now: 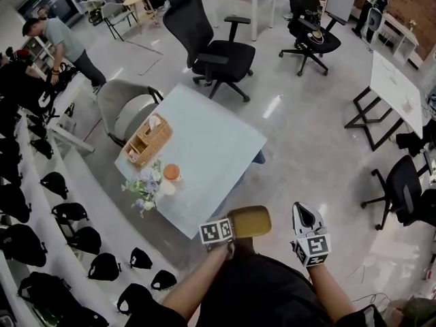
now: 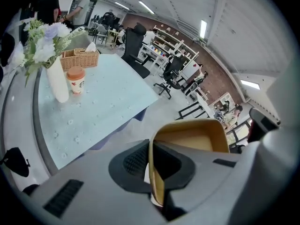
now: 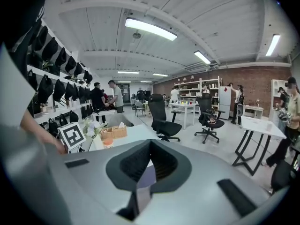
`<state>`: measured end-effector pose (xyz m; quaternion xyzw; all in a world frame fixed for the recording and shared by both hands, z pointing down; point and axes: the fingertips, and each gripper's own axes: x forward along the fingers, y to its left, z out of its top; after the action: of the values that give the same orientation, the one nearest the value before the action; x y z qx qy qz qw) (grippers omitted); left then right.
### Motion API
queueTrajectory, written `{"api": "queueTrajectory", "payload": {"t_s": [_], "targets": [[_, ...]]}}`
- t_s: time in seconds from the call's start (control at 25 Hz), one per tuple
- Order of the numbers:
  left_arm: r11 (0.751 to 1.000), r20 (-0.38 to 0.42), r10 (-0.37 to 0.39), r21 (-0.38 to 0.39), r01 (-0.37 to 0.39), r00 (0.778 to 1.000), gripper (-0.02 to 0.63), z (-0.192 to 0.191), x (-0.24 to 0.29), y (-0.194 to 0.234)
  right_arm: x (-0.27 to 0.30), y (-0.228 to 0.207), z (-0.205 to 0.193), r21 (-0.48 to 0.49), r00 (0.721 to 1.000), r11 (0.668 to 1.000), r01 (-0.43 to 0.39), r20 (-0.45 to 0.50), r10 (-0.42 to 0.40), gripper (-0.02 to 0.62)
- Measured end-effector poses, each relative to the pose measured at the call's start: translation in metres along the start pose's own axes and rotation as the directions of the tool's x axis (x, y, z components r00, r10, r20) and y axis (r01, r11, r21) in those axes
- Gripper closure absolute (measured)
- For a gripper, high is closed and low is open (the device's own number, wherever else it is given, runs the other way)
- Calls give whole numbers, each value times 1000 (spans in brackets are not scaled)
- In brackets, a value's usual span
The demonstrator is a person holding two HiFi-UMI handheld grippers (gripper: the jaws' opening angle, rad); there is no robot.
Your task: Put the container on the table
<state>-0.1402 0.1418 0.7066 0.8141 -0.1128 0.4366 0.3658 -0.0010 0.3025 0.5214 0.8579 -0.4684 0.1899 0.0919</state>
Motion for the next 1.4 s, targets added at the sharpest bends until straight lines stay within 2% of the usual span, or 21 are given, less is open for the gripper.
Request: {"api": "queueTrajectory", "payload": {"t_s": [0.28,0.48,0.76,0.96,1.16,1.24,1.4], "targets": [[1000,-9,-2,6,2,1000,595,59,25,17,57,-9,28,-14,1000,1000,14,-15,-14,597],[999,-9,-22,43,22,1000,595,89,40,21,79,-20,45,-6,998,998,63,-22,-63,597],[999,-15,-46,7,46,999,595,88,42,22,85,-39,47,15,994,995,99,-37,-98,597],[996,-6,-19,-83,19,1000,595,73,38,43,114,-15,62,-20,1000,1000,-22,-19,21,597],[983,62,48,-183,-35,997,595,90,39,55,168,-7,68,-35,988,988,-151,-47,149,597],[973,89,81,-224,-60,993,595,102,41,61,192,-1,80,-36,974,974,-224,-28,223,597],[947,123,130,-311,-86,984,595,127,51,71,243,12,108,-73,922,919,-387,3,388,597]]}}
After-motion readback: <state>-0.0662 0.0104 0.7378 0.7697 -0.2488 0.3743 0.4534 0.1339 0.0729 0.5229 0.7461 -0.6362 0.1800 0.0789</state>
